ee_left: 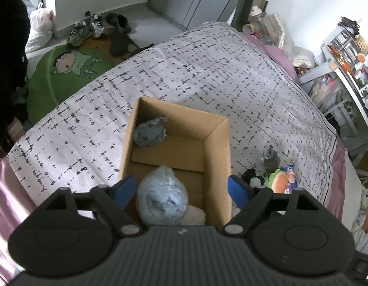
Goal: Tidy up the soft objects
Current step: 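Move both tools back toward the burger squishy and black scrunchie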
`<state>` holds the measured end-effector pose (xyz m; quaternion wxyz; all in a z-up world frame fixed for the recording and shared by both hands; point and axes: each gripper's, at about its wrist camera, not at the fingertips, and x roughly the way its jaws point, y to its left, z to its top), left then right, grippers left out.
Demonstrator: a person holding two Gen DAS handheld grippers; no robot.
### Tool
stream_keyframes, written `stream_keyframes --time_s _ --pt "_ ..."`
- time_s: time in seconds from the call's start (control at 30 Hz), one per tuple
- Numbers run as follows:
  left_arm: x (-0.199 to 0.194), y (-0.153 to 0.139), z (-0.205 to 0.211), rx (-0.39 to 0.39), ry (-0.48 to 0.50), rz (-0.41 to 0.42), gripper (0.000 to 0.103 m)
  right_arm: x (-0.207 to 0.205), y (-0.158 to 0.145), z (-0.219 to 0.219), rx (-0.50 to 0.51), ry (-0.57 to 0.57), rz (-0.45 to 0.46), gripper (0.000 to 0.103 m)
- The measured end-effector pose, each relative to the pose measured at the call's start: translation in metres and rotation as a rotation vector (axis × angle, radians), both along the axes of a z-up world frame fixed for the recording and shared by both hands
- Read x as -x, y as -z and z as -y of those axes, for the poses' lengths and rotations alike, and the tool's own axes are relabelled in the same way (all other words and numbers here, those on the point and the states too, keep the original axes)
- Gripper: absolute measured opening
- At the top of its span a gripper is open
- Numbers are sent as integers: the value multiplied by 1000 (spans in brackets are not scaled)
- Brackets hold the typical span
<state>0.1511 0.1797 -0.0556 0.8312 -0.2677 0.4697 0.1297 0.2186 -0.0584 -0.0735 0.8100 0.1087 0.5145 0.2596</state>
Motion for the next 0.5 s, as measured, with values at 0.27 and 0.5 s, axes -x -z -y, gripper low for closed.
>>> stream_keyframes --time_s 0.27,0.5 --pt "-12 -6 27 -28 35 3 93 -14 -3 35 17 37 30 103" --pt "-27 -5 54 -33 73 -5 93 -30 -1 65 27 56 41 103"
